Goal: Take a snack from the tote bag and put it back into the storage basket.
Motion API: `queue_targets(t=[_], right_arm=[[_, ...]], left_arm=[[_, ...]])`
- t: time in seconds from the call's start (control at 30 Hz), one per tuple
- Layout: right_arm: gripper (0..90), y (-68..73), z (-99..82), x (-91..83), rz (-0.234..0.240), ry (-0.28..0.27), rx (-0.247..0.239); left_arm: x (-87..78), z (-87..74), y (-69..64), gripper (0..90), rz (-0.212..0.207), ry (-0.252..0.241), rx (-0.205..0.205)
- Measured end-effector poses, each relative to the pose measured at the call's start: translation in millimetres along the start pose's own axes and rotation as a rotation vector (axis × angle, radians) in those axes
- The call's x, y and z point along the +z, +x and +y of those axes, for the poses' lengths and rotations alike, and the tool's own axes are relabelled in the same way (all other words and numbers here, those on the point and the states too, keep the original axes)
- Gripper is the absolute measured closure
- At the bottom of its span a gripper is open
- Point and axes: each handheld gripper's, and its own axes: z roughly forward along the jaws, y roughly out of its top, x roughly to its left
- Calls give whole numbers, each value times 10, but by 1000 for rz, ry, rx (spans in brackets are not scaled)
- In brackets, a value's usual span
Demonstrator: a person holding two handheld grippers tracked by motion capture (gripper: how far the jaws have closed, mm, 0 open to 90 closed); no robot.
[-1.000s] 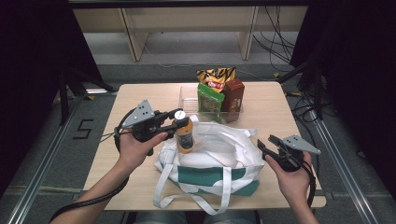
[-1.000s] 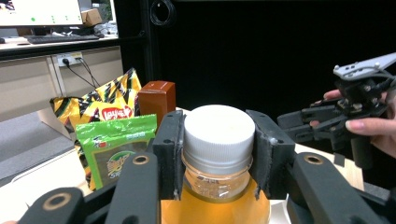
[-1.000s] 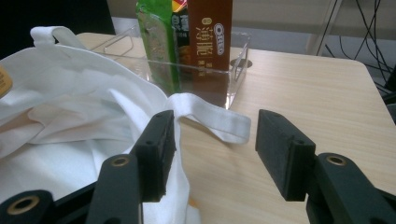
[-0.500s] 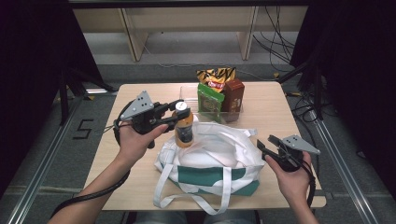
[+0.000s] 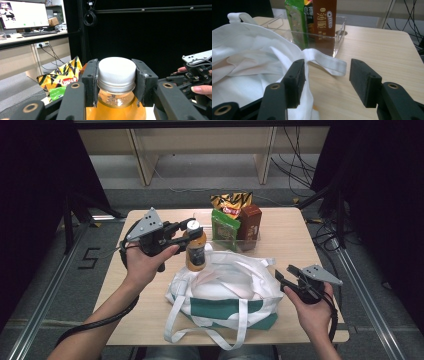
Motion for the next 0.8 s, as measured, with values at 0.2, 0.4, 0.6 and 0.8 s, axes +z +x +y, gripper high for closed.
queue_targets(t=[0.2, 0.4, 0.6, 0.8], right_arm=[[468, 23, 5, -19, -3, 15, 21], [466, -7, 5, -19, -5, 7, -5], [465, 4, -4, -8, 0, 6, 3], [465, 9, -4, -7, -3, 4, 12]], left_arm=[[-10, 19, 22, 587, 9, -9, -1], [-29, 55, 55, 587, 20, -18, -3], [-43, 76, 98, 587, 35, -22, -1], [-39, 84, 130, 587, 47, -27, -4]])
